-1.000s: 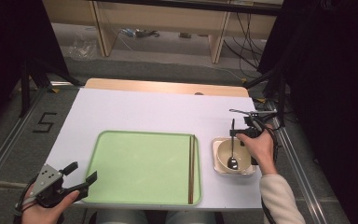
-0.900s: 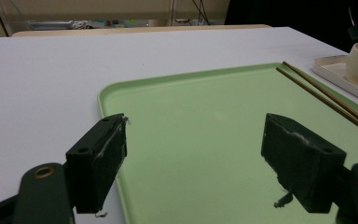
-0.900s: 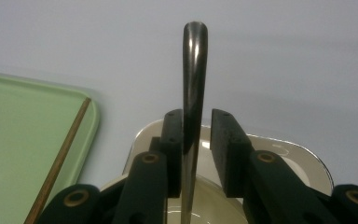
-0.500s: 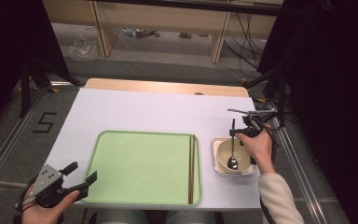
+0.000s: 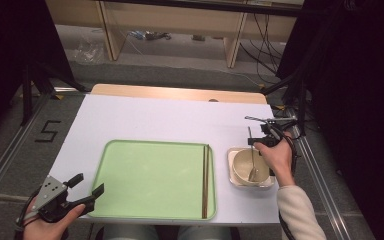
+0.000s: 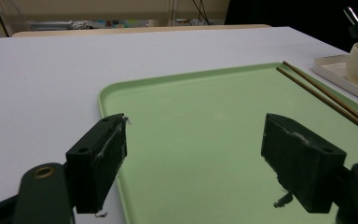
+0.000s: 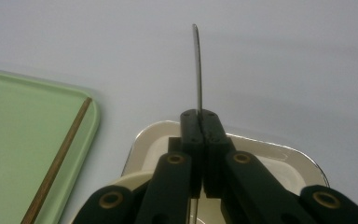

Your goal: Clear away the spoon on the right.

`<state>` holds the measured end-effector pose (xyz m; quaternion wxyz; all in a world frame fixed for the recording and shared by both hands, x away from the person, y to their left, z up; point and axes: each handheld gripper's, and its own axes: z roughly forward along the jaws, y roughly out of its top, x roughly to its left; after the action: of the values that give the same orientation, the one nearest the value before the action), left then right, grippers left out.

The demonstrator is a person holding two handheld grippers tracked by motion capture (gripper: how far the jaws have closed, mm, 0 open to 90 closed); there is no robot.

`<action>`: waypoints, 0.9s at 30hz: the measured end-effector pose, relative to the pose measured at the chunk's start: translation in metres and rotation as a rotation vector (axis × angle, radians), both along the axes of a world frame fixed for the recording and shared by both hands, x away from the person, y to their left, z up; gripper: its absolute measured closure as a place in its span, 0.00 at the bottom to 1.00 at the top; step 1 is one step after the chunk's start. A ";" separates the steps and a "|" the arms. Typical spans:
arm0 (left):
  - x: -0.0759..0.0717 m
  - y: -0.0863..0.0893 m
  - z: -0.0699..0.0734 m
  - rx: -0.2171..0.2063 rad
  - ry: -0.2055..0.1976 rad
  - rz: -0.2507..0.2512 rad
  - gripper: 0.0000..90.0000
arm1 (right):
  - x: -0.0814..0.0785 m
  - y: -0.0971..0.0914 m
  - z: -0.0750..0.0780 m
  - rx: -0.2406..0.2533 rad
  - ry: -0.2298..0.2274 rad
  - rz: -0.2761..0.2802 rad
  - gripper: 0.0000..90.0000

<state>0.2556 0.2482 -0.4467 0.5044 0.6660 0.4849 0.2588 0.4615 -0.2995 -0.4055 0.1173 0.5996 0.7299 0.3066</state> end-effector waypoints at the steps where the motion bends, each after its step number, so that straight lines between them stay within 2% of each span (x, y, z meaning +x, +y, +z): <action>1: 0.000 0.000 0.000 0.000 0.000 0.000 0.24 | 0.000 0.000 0.000 -0.006 0.005 0.000 1.00; 3: 0.000 0.000 0.000 0.000 0.001 0.001 0.24 | 0.000 0.000 0.000 0.007 -0.002 0.001 1.00; 4: 0.000 0.000 0.000 0.001 0.001 0.000 0.24 | 0.000 0.000 0.000 -0.007 0.001 -0.007 1.00; 5: 0.000 0.000 0.000 0.001 0.001 0.000 0.24 | 0.001 -0.002 0.000 -0.010 -0.010 0.026 1.00; 9: 0.000 0.000 0.000 0.000 0.000 0.001 0.24 | 0.000 -0.003 0.001 -0.016 -0.006 0.020 1.00; 10: 0.000 0.000 0.000 0.000 -0.001 0.000 0.24 | 0.002 -0.005 0.000 -0.040 -0.041 0.039 1.00; 11: 0.000 0.000 0.000 0.000 -0.001 0.000 0.24 | 0.000 -0.004 0.001 -0.017 -0.021 0.024 1.00; 14: 0.000 0.000 0.000 0.001 -0.001 0.000 0.24 | -0.002 -0.003 0.004 0.010 -0.001 -0.001 1.00; 15: 0.000 0.000 0.000 -0.001 0.000 0.000 0.24 | -0.002 -0.003 0.004 -0.003 -0.005 -0.013 1.00; 17: 0.000 0.000 0.000 -0.001 -0.001 0.000 0.24 | -0.002 -0.005 0.005 0.020 -0.016 0.006 1.00; 19: 0.000 0.000 0.000 -0.001 -0.002 0.000 0.24 | -0.002 -0.006 0.006 0.022 -0.022 0.010 1.00; 20: 0.000 0.000 0.000 -0.001 -0.002 0.000 0.24 | -0.002 -0.005 0.007 0.002 -0.027 -0.006 1.00; 21: 0.000 0.000 0.000 -0.001 -0.002 0.000 0.24 | -0.003 -0.005 0.008 0.016 -0.021 -0.005 1.00; 22: 0.000 0.000 0.000 -0.001 -0.002 0.001 0.24 | 0.000 -0.009 0.007 0.009 -0.049 0.033 1.00; 23: 0.000 0.000 0.000 -0.001 -0.002 0.001 0.24 | 0.000 -0.010 0.006 0.016 -0.064 0.039 1.00; 27: 0.000 0.000 0.000 -0.001 -0.002 0.001 0.24 | 0.000 -0.010 0.006 0.004 -0.056 0.029 1.00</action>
<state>0.2555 0.2482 -0.4464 0.5053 0.6651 0.4847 0.2594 0.4615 -0.3092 -0.3993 0.1319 0.5806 0.7342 0.3263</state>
